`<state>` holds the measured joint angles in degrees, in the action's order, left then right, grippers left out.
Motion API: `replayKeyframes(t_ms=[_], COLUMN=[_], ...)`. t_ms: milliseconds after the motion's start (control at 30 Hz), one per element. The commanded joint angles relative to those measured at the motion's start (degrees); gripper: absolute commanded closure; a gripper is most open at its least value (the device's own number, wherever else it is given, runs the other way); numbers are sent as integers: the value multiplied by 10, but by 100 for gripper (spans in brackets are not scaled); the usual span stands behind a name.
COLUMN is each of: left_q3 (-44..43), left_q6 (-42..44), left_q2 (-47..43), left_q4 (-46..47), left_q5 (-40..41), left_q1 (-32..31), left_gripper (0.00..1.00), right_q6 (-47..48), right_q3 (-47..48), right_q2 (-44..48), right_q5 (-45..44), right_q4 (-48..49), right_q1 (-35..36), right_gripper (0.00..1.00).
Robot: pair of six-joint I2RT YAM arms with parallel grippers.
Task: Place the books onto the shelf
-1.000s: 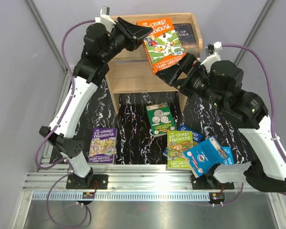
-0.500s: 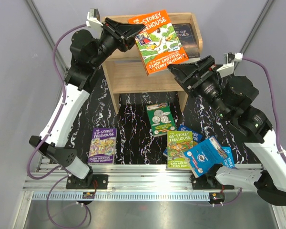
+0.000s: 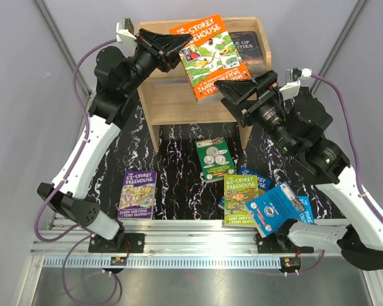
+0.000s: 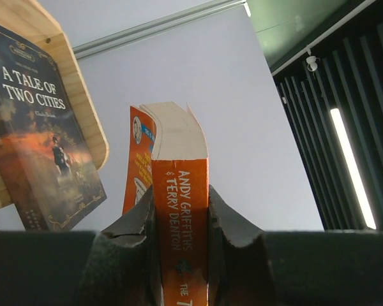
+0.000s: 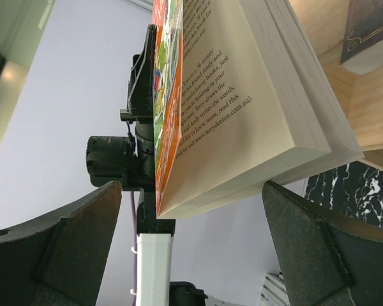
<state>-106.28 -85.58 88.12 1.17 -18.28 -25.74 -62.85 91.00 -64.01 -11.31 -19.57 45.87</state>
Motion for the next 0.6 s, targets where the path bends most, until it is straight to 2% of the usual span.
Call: replayKeyframes(t_ms=[0, 233, 567], left_q3=[-1, -16, -95], left_q6=[-41, -56, -69], left_q2=[-47, -39, -14], left_q4=[95, 111, 97], left_q5=[-11, -8, -11], left_q1=[-6, -6, -6], left_gripper=[100, 100, 100], right_q6=[-15, -34, -47], right_q3=[-13, -23, -32], right_q2=[15, 14, 5], right_q5=[11, 29, 35], right_q4=[48, 46, 37], right_q1=[4, 4, 5], right_gripper=[0, 0, 0])
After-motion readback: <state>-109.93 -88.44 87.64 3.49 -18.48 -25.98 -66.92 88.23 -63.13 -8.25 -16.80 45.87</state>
